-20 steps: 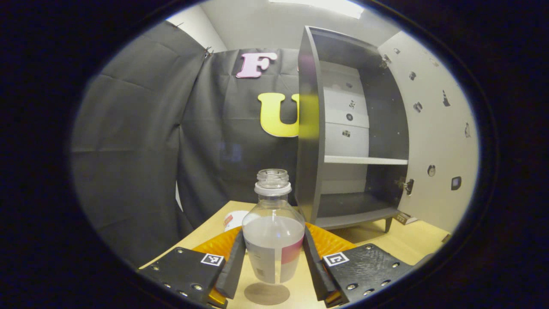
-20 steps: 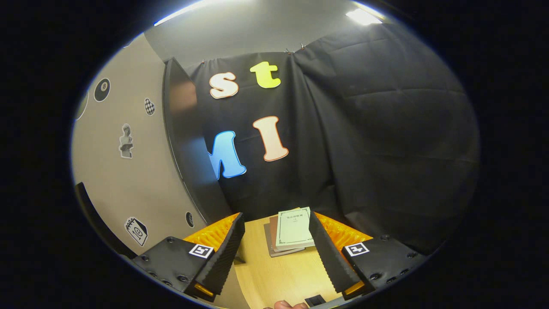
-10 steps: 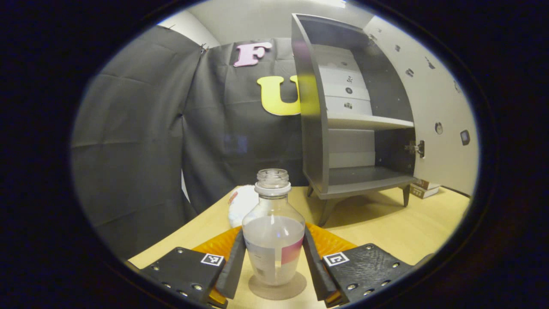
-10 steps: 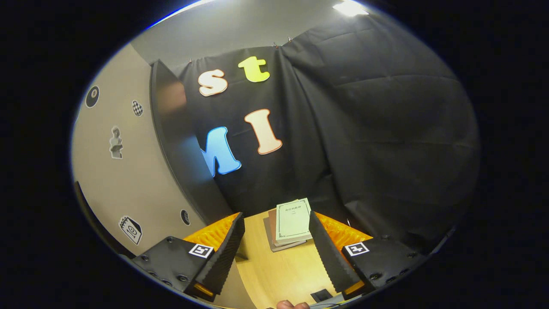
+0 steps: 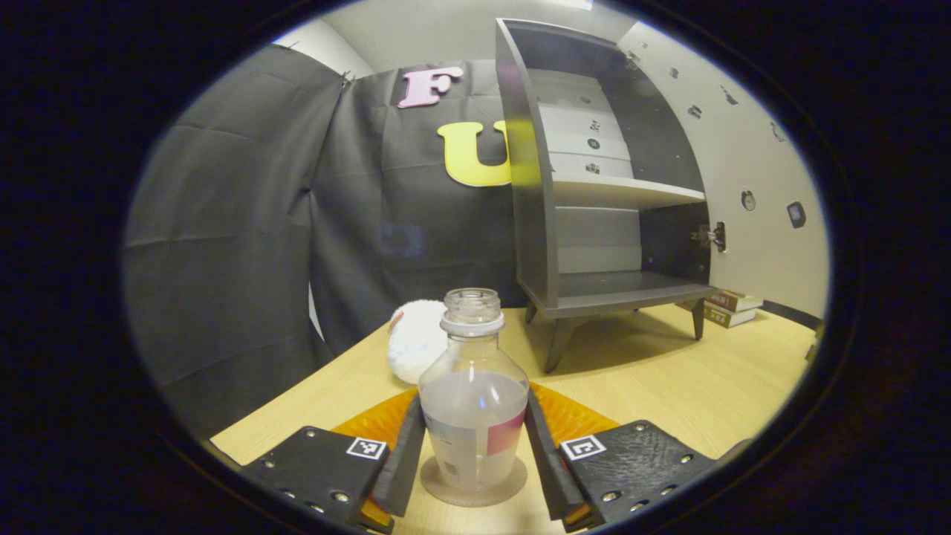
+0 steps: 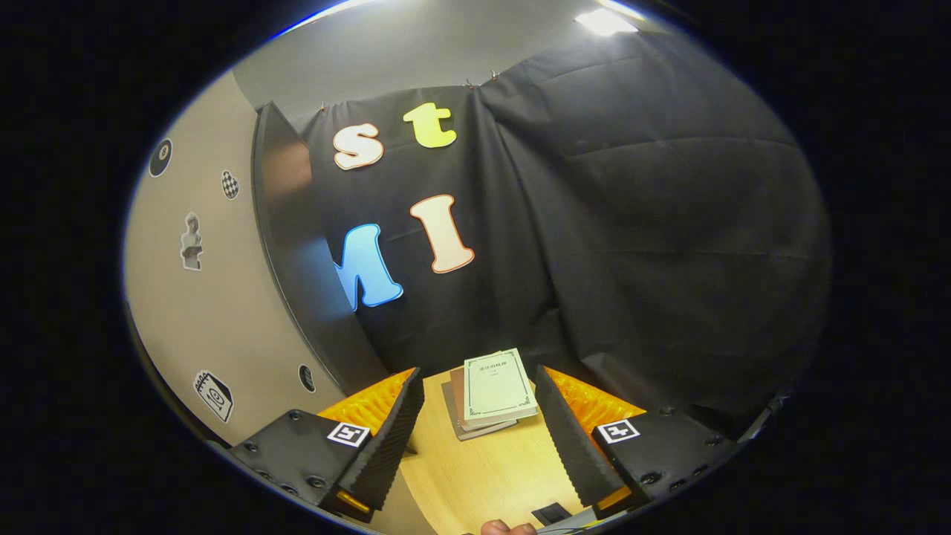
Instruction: Open the cabinet door with the right hand, grasp the bottle in the cabinet with the left hand and place it on the coaster, then close the cabinet door with the right hand.
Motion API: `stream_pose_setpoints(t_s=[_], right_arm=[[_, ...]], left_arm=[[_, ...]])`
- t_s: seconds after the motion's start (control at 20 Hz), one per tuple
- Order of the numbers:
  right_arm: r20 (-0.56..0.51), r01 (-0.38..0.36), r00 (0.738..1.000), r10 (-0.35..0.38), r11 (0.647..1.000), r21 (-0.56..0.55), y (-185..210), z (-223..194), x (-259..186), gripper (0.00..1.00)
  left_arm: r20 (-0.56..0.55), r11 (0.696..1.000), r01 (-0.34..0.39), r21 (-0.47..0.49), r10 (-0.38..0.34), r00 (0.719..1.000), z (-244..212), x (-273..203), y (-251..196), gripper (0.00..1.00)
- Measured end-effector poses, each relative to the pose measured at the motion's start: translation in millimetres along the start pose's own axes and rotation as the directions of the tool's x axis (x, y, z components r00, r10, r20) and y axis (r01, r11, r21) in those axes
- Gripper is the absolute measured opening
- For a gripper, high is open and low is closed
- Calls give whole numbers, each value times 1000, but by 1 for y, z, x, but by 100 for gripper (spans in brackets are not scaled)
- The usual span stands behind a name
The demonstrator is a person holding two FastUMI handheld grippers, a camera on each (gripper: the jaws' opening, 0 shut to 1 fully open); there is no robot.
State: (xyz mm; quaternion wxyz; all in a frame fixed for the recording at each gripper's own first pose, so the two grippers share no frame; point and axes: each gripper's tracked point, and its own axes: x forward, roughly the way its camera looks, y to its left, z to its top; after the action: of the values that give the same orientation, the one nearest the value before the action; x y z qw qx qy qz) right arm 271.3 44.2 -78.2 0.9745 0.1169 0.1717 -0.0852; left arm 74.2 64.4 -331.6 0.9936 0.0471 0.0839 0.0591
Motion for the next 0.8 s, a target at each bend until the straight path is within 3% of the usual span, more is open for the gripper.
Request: stream_pose_setpoints(t_s=[0.35,0.4,0.45,0.5,0.8], right_arm=[[-19,37,999,-37,999,-26,-10,-21,-12,95],[-31,43,999,-43,999,-27,-13,-29,-14,95],[-45,49,998,-50,998,-28,-16,-36,-16,95],[-57,54,997,-55,998,-24,-19,-43,-19,95],[-91,70,994,-67,997,26,-34,-65,-28,95]], left_arm=[[-15,999,36,25,-36,999,0,3,-5,75],[-11,999,33,38,-33,999,1,0,-2,72],[2,998,32,47,-32,999,6,-2,0,76],[14,998,33,50,-34,999,11,-6,0,87],[88,997,13,77,-20,996,67,-26,8,87]])
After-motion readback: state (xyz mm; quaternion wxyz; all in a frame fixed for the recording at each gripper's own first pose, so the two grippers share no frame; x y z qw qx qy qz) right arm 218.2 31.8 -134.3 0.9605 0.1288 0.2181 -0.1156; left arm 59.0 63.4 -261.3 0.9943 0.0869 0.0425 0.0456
